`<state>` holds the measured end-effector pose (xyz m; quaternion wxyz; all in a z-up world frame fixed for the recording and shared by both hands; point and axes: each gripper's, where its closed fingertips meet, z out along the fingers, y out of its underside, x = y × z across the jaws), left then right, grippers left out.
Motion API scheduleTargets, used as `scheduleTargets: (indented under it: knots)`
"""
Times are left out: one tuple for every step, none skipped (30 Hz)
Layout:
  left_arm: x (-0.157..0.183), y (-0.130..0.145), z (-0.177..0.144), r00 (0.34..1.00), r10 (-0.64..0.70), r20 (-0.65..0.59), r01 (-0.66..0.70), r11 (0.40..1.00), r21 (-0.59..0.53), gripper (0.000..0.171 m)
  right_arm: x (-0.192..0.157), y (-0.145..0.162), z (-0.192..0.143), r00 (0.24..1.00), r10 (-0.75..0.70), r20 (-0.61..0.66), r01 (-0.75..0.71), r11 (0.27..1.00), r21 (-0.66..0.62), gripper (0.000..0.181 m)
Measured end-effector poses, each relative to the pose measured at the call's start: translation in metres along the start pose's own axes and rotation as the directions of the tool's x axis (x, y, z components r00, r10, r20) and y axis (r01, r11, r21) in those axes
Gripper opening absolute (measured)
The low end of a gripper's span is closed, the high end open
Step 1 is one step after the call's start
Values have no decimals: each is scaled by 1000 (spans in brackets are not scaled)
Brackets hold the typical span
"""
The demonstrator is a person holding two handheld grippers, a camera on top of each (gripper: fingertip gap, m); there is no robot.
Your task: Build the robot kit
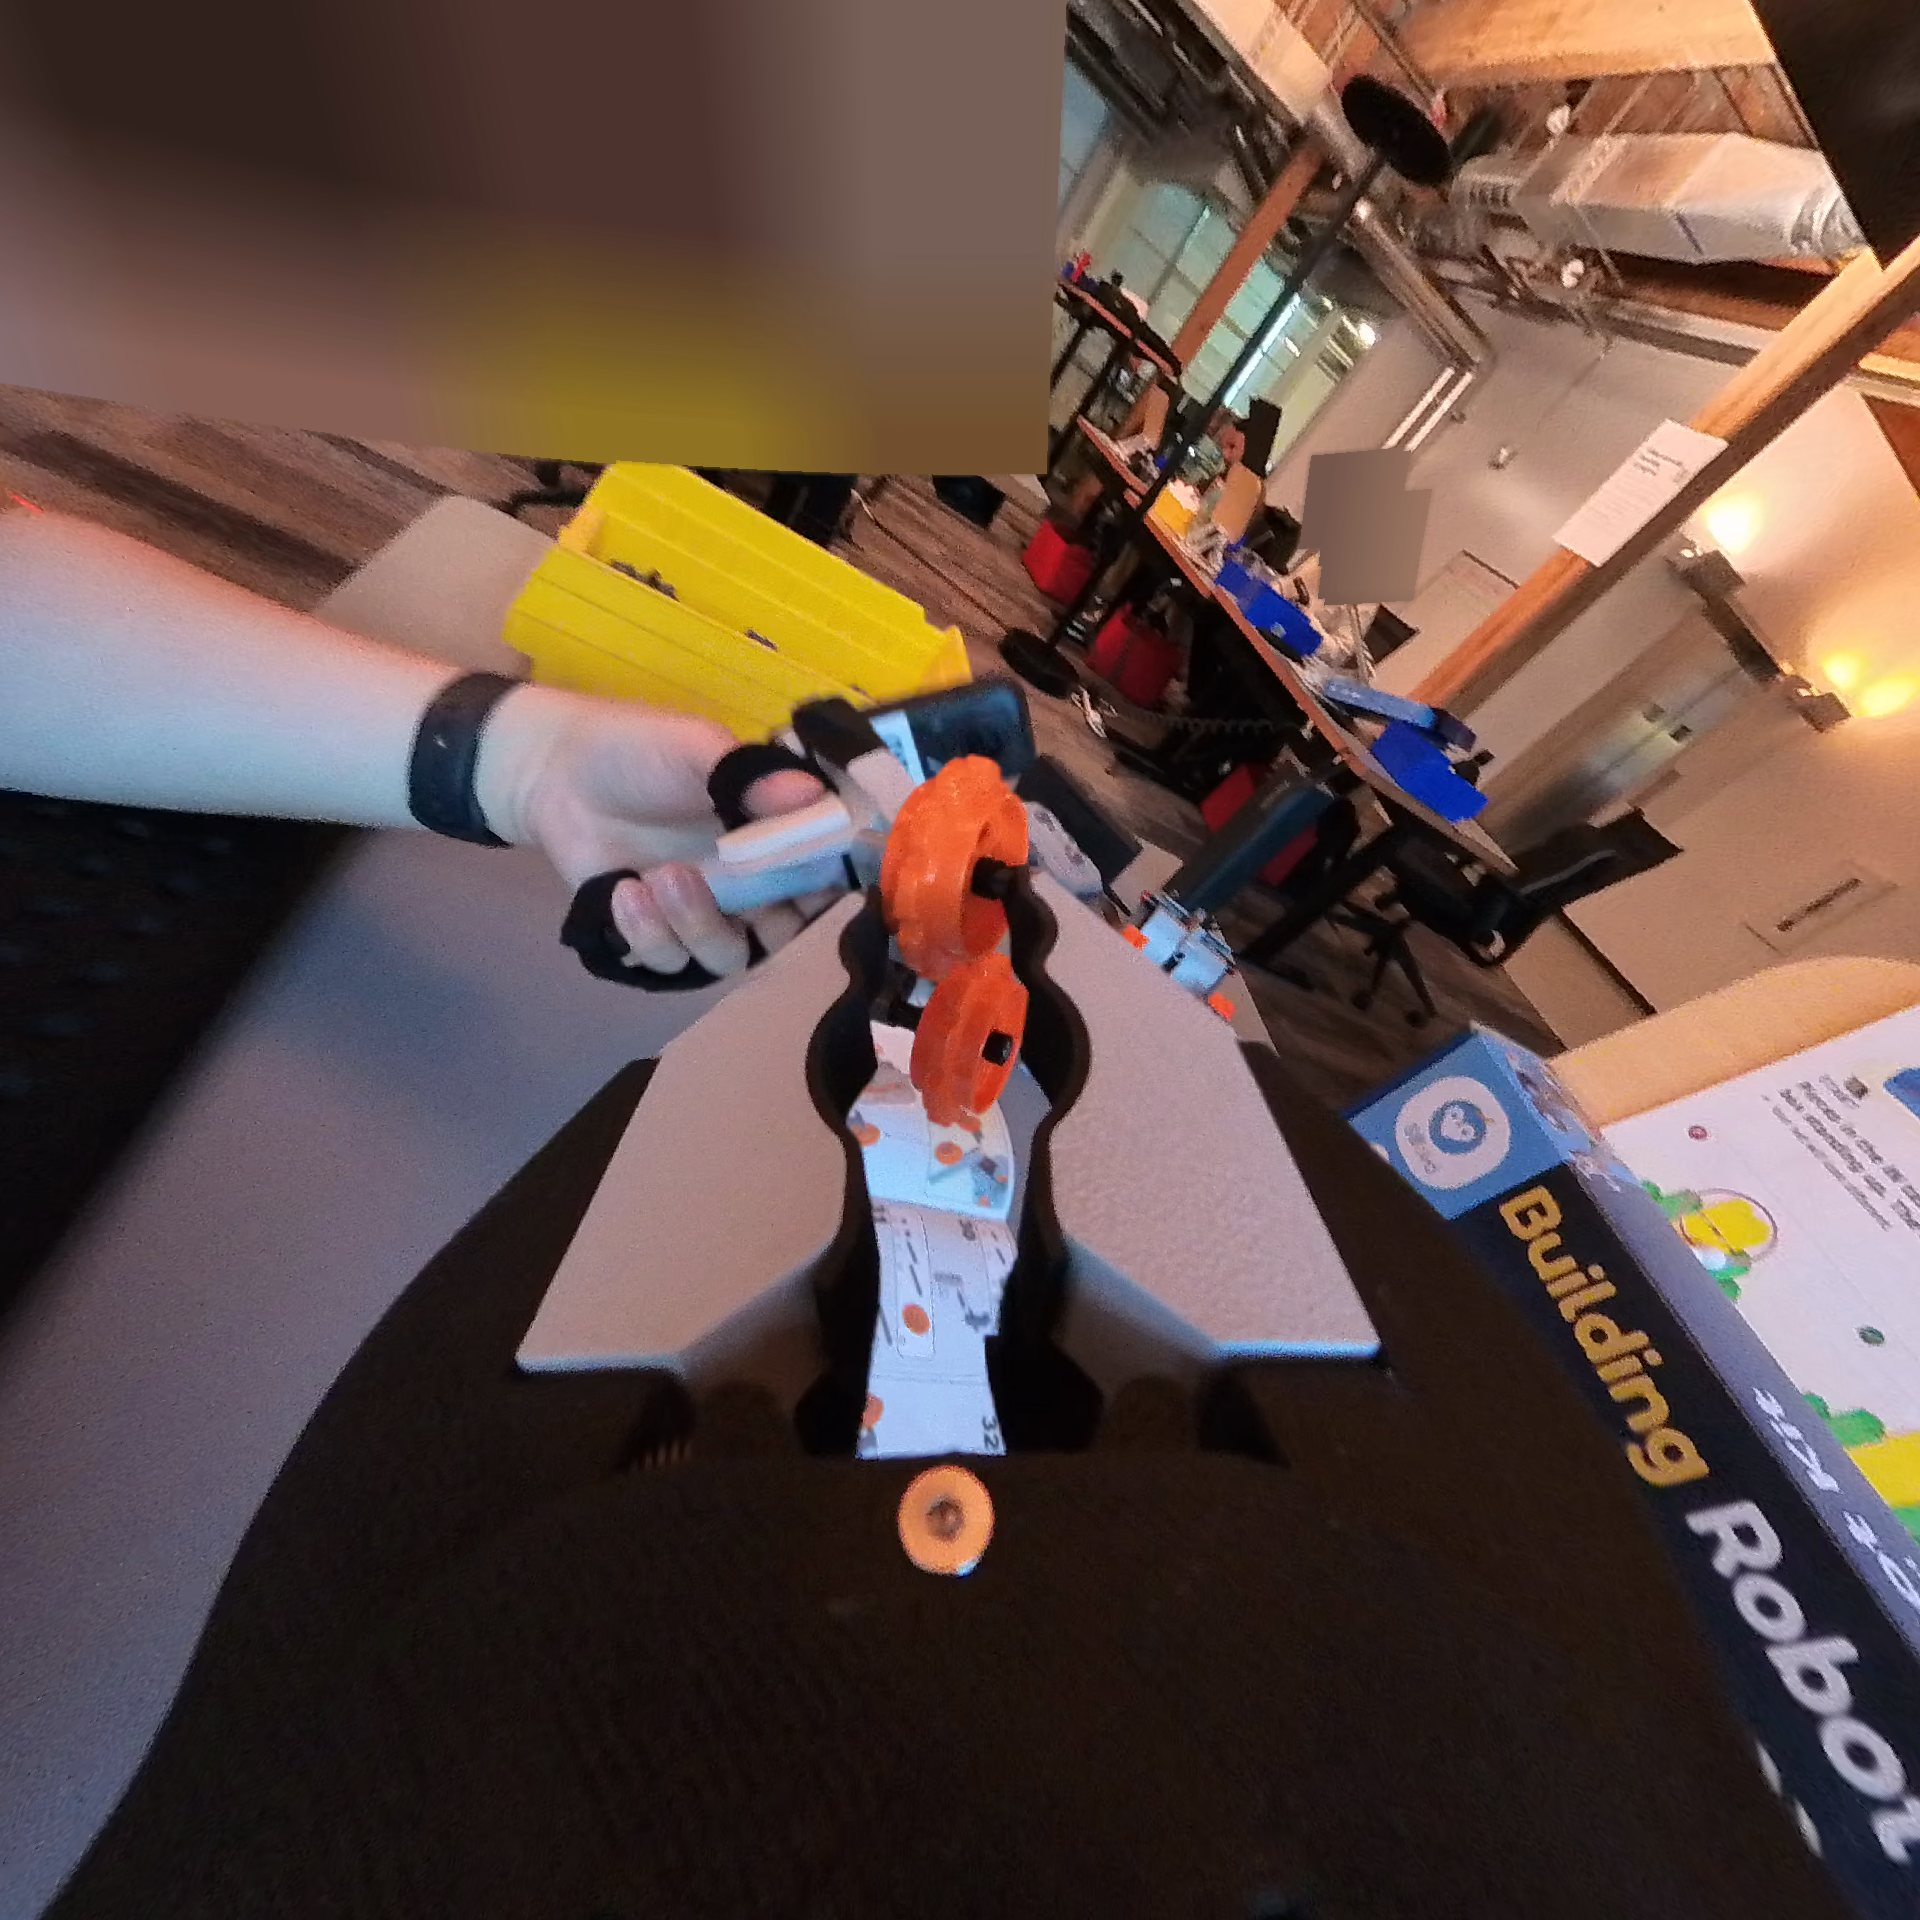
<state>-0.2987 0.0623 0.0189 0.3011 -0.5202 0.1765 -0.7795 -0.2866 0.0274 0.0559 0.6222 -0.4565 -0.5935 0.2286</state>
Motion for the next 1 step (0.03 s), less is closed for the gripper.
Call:
scheduleTargets:
  knots:
    - [1, 6, 3, 996, -75, -49, 73, 997, -25, 40, -2, -5, -2, 1000, 3, 12, -3, 1000, 23, 23]
